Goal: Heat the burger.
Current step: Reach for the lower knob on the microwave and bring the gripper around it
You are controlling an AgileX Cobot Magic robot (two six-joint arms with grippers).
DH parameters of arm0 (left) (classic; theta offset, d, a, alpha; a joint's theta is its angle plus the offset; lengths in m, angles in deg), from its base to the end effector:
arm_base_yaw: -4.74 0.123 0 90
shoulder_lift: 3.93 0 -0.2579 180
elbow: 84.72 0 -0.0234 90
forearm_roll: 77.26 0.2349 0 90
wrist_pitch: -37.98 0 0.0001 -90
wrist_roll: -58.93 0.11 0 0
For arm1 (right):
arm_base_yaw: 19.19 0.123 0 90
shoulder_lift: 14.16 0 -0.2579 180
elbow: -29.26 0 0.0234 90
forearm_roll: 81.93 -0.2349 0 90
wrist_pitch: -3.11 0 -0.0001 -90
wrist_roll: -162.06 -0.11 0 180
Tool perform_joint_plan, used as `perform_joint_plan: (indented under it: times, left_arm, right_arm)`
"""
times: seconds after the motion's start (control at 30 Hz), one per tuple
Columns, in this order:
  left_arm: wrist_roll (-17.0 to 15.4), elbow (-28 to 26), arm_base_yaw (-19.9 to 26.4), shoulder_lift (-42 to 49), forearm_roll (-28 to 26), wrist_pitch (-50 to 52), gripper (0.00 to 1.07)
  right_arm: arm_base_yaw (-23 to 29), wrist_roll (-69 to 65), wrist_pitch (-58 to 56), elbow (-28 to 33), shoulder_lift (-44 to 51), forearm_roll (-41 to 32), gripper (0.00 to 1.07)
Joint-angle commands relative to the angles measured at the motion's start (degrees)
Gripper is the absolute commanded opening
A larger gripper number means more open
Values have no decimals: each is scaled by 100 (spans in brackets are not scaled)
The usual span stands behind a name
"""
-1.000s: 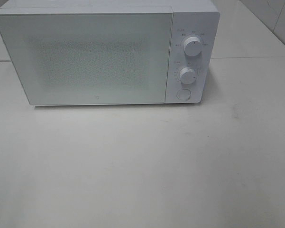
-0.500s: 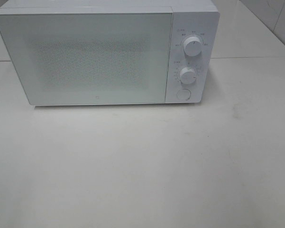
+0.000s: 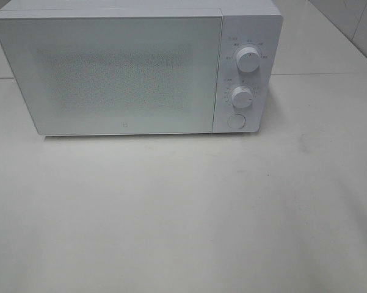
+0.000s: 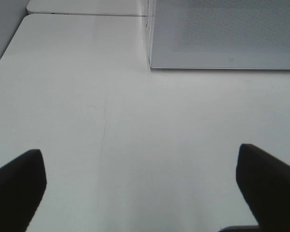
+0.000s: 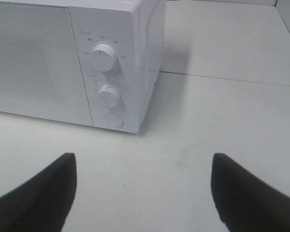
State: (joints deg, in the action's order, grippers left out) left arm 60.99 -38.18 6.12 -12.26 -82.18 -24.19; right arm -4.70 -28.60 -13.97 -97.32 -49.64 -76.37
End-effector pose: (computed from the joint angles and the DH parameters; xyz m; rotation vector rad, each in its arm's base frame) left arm 0.0214 -0.0078 0.2649 0.0187 2.0403 -0.0650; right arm 0.1268 0.0295 0.2704 -0.1279 1.8493 0.2150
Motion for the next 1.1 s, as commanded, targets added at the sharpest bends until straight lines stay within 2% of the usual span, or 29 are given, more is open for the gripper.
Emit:
perform_joint_plan:
  times: [0.03, 0.63, 0.7, 0.8, 1.0, 1.07, 1.1]
  left_arm:
    - [-46, 23, 0, 126, 0, 74, 100]
    - [-46, 23, 0, 126, 0, 74, 100]
    - [-46, 23, 0, 126, 0, 74, 100]
    - [-46, 23, 0, 126, 0, 74, 100]
    - [-46, 23, 0, 126, 0, 74, 100]
    - [-46, 23, 0, 126, 0, 74, 100]
    - [-46, 23, 0, 126, 0, 74, 100]
  right_arm:
    - [-17, -143, 745, 29, -447, 6, 75]
    - [-17, -172, 3507, 29, -2888, 74, 75]
    - [-17, 80, 3999, 29, -3421, 40, 75]
    - [-6, 172, 4125, 29, -3575, -6, 75]
    - [6, 607, 5162, 63, -4423, -516, 75]
    - [229, 1008, 5684, 138, -4864, -1106, 75]
    - [229, 1008, 5684, 138, -4864, -1106, 75]
